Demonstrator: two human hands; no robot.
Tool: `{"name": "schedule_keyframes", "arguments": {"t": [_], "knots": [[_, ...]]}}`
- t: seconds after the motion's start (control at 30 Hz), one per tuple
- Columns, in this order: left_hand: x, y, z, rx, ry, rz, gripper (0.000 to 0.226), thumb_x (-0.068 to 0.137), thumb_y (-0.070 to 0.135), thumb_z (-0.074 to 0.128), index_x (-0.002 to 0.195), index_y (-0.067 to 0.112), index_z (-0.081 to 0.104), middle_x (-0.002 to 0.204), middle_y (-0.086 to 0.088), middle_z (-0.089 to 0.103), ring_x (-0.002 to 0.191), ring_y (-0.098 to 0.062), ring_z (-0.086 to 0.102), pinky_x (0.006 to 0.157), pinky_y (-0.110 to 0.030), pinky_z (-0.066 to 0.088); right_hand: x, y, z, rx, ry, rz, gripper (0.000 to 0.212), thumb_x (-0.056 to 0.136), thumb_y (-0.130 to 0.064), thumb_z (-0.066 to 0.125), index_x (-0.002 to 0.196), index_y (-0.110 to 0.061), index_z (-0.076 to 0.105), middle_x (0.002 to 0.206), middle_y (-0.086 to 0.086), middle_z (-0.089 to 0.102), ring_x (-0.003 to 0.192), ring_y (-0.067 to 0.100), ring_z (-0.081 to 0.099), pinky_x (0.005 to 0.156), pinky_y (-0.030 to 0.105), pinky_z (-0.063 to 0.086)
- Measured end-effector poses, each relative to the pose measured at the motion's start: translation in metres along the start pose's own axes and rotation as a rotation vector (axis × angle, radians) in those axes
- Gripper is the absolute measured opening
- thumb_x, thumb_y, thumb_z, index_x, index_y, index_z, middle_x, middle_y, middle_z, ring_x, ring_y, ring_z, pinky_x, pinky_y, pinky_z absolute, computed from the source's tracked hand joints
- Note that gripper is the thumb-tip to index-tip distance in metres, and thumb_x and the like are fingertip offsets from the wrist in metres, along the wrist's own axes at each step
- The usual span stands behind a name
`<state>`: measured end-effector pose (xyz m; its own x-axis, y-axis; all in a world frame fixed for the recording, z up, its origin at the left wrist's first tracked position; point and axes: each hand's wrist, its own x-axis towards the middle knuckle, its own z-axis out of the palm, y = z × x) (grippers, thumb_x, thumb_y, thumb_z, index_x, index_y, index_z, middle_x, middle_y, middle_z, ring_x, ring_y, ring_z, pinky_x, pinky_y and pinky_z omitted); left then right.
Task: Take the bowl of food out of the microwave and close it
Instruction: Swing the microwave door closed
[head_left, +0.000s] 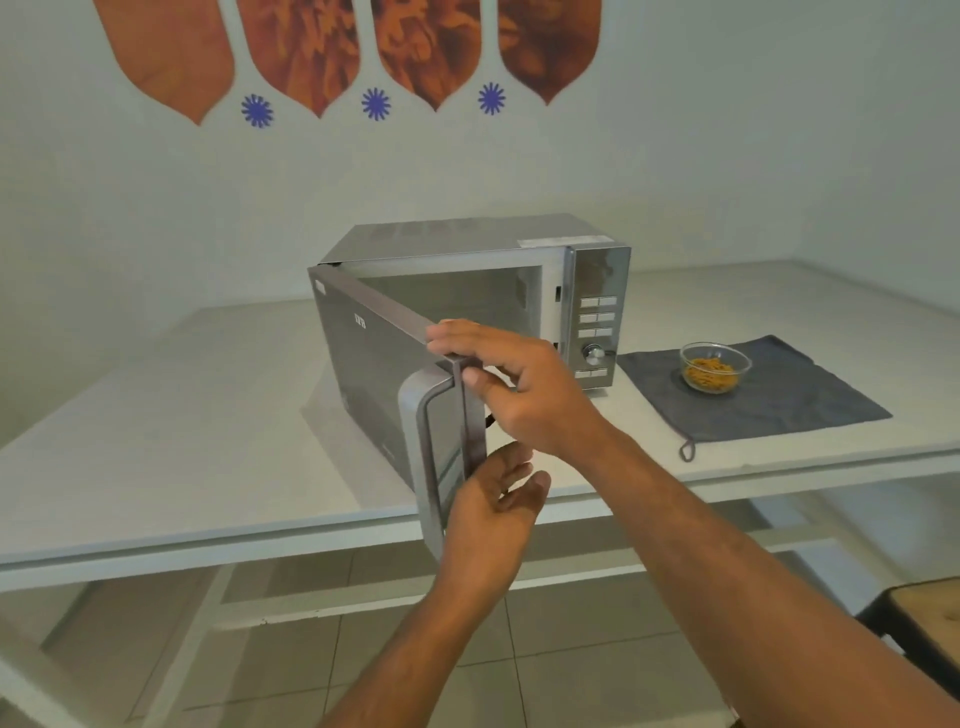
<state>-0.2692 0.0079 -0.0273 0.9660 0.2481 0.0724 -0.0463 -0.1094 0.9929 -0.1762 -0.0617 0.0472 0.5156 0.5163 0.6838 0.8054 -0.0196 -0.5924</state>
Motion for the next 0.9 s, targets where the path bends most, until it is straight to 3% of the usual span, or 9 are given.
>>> {"name": "schedule_keyframes", "arguments": {"t": [0.1, 0.2, 0.27, 0.33, 0.4, 0.5, 0.63, 0.77, 0.9], "knots": [[0.009, 0.001, 0.012, 0.042, 0.023, 0.039, 0.02, 0.095, 0.027, 0.062, 0.112, 0.036, 0.067, 0.119, 0.015, 0.07, 0.11, 0.003, 0.064, 0.1, -0.025, 0.05, -0.003, 0.014, -0.022, -0.052, 0.067, 0.046, 0.043, 0.091, 0.015, 0.051, 0.124, -0.005, 0.068, 0.134, 0.005, 0.064, 0.131, 0.004, 0.052, 0.108, 0.02, 0.04], [0.02, 0.003, 0.022, 0.037, 0.087, 0.094, 0.019, 0.096, 0.029, 0.06, 0.111, 0.027, 0.071, 0.109, 0.014, 0.075, 0.105, 0.0, 0.067, 0.1, -0.025, 0.051, -0.002, 0.029, -0.04, -0.067, 0.16, 0.108, 0.04, 0.093, 0.012, 0.05, 0.123, -0.007, 0.069, 0.134, 0.003, 0.065, 0.127, 0.002, 0.054, 0.105, 0.015, 0.041], [0.029, 0.004, 0.028, 0.017, 0.13, 0.143, 0.015, 0.097, 0.027, 0.058, 0.104, 0.024, 0.071, 0.1, 0.012, 0.077, 0.099, -0.002, 0.07, 0.093, -0.026, 0.055, -0.001, 0.037, -0.05, -0.055, 0.223, 0.178, 0.037, 0.096, 0.008, 0.051, 0.121, -0.01, 0.07, 0.133, 0.0, 0.065, 0.12, -0.009, 0.054, 0.103, 0.011, 0.04], [0.039, 0.005, 0.035, 0.012, 0.186, 0.176, 0.012, 0.097, 0.025, 0.058, 0.096, 0.023, 0.07, 0.093, 0.008, 0.078, 0.092, -0.006, 0.072, 0.086, -0.026, 0.057, 0.002, 0.046, -0.059, -0.053, 0.287, 0.248, 0.034, 0.098, 0.002, 0.053, 0.121, -0.014, 0.071, 0.131, -0.002, 0.066, 0.114, -0.011, 0.056, 0.104, 0.013, 0.043], [0.052, 0.006, 0.039, 0.021, 0.251, 0.188, 0.009, 0.095, 0.024, 0.059, 0.093, 0.022, 0.067, 0.087, 0.004, 0.075, 0.086, -0.011, 0.072, 0.08, -0.026, 0.057, 0.006, 0.056, -0.067, -0.056, 0.346, 0.313, 0.032, 0.099, -0.005, 0.055, 0.123, -0.02, 0.07, 0.127, -0.004, 0.068, 0.114, 0.002, 0.06, 0.104, 0.026, 0.049], [0.08, 0.006, 0.044, 0.063, 0.329, 0.202, 0.005, 0.094, 0.024, 0.061, 0.099, 0.023, 0.063, 0.09, 0.006, 0.07, 0.089, -0.013, 0.068, 0.079, -0.025, 0.055, 0.014, 0.073, -0.076, -0.026, 0.424, 0.413, 0.035, 0.099, -0.009, 0.057, 0.129, -0.024, 0.066, 0.127, -0.004, 0.069, 0.117, 0.013, 0.063, 0.104, 0.031, 0.05], [0.124, 0.007, 0.054, 0.109, 0.359, 0.204, 0.018, 0.094, 0.024, 0.061, 0.112, 0.022, 0.061, 0.102, 0.008, 0.066, 0.097, -0.007, 0.062, 0.082, -0.02, 0.049, 0.018, 0.096, -0.084, 0.013, 0.501, 0.481, 0.041, 0.1, -0.008, 0.055, 0.138, -0.021, 0.057, 0.133, -0.004, 0.065, 0.123, 0.008, 0.059, 0.101, 0.018, 0.045], [0.163, 0.006, 0.067, 0.114, 0.294, 0.185, 0.024, 0.095, 0.023, 0.061, 0.118, 0.02, 0.065, 0.106, 0.008, 0.07, 0.099, -0.005, 0.065, 0.089, -0.024, 0.051, 0.016, 0.119, -0.082, -0.035, 0.565, 0.504, 0.031, 0.099, -0.014, 0.057, 0.127, -0.021, 0.064, 0.121, -0.007, 0.068, 0.106, 0.0, 0.06, 0.086, 0.005, 0.043], [0.192, 0.006, 0.083, 0.147, 0.275, 0.186, 0.027, 0.096, 0.021, 0.06, 0.121, 0.016, 0.066, 0.105, 0.005, 0.071, 0.097, -0.01, 0.066, 0.09, -0.025, 0.05, 0.025, 0.143, -0.08, -0.104, 0.56, 0.544, 0.027, 0.099, -0.022, 0.056, 0.123, -0.02, 0.069, 0.12, -0.003, 0.07, 0.108, 0.01, 0.062, 0.097, 0.027, 0.052]]}}
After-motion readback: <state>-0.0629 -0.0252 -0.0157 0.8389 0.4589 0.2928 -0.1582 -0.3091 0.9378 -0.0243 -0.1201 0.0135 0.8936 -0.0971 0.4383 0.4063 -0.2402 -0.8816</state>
